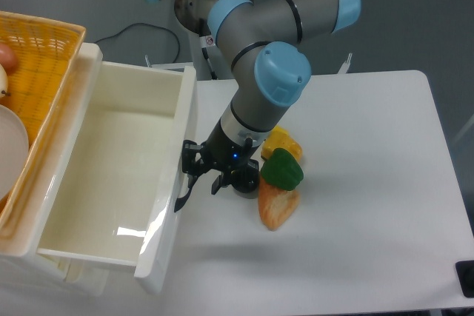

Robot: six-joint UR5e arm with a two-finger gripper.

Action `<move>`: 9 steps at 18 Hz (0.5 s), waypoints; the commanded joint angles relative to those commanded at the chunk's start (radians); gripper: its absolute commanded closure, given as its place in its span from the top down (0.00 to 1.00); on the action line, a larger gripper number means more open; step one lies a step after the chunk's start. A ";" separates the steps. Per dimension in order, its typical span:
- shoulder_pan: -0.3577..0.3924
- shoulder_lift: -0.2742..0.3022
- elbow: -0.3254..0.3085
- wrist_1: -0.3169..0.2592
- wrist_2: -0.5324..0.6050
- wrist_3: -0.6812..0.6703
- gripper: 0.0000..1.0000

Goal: Slide open the top white drawer

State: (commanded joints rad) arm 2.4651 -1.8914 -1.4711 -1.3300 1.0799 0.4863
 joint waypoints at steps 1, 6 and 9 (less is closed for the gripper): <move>0.011 0.003 0.006 0.000 0.000 0.002 0.65; 0.040 0.015 0.022 0.055 0.003 0.012 0.89; 0.067 0.015 0.022 0.095 0.005 0.046 1.00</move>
State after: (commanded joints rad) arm 2.5325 -1.8761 -1.4496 -1.2349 1.0845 0.5322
